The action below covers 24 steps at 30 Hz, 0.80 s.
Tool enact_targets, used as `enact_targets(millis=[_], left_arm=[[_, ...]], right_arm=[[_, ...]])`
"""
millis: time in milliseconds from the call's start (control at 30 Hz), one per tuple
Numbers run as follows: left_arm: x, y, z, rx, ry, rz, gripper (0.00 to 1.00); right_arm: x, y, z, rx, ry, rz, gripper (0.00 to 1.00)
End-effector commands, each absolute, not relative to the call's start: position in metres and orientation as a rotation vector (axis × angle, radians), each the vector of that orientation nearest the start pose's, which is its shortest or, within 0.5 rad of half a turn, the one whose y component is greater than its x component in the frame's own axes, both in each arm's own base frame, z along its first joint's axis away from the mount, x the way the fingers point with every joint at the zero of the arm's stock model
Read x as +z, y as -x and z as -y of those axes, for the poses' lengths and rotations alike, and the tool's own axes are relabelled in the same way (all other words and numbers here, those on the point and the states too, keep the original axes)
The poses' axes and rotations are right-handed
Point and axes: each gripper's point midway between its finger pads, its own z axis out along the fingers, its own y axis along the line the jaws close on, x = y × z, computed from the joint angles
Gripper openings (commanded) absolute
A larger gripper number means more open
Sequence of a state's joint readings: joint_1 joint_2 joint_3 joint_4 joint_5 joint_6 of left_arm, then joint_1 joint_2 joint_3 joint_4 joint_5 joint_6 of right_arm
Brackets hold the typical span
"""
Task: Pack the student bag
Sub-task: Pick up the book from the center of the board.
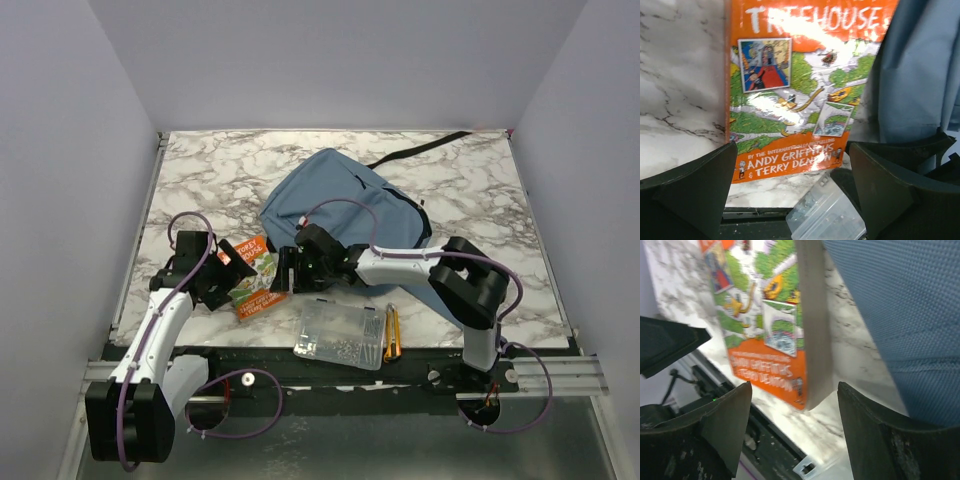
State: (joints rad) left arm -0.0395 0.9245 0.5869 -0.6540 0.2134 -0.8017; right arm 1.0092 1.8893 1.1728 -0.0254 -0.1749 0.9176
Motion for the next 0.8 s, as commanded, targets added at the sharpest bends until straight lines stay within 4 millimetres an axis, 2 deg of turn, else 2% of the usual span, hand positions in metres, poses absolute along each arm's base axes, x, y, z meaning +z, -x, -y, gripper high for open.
enact_targets(millis=[0,67,133,267,467,567,767], left_arm=[[0.065,-0.214,0.066,-0.518,0.996,-2.463,0.96],[0.058,-0.212,0.068,-0.525,1.014,-2.466,0.96],[0.052,-0.209,0.069,-0.531,1.025,-2.475,0.96],[0.045,-0.205,0.069,-0.531,1.034,-2.482,0.96],[0.038,-0.202,0.071,-0.54,1.048,-2.493,0.96],[0.038,-0.202,0.071,-0.541,1.048,-2.486,0.96],[0.037,-0.2,0.072,-0.554,1.055,-2.487,0.96]], right_arm=[[0.03,-0.201,-0.438,0.955,0.267,-2.685,0.73],[0.029,-0.198,-0.441,0.986,0.272,-2.692,0.73],[0.036,-0.195,-0.448,1.054,0.265,-2.684,0.72],[0.066,-0.19,-0.459,1.208,0.228,-2.627,0.62],[0.104,-0.183,-0.47,1.404,0.181,-2.568,0.59],[0.117,-0.181,-0.472,1.465,0.154,-2.537,0.58],[0.116,-0.182,-0.476,1.531,0.085,-2.541,0.48]])
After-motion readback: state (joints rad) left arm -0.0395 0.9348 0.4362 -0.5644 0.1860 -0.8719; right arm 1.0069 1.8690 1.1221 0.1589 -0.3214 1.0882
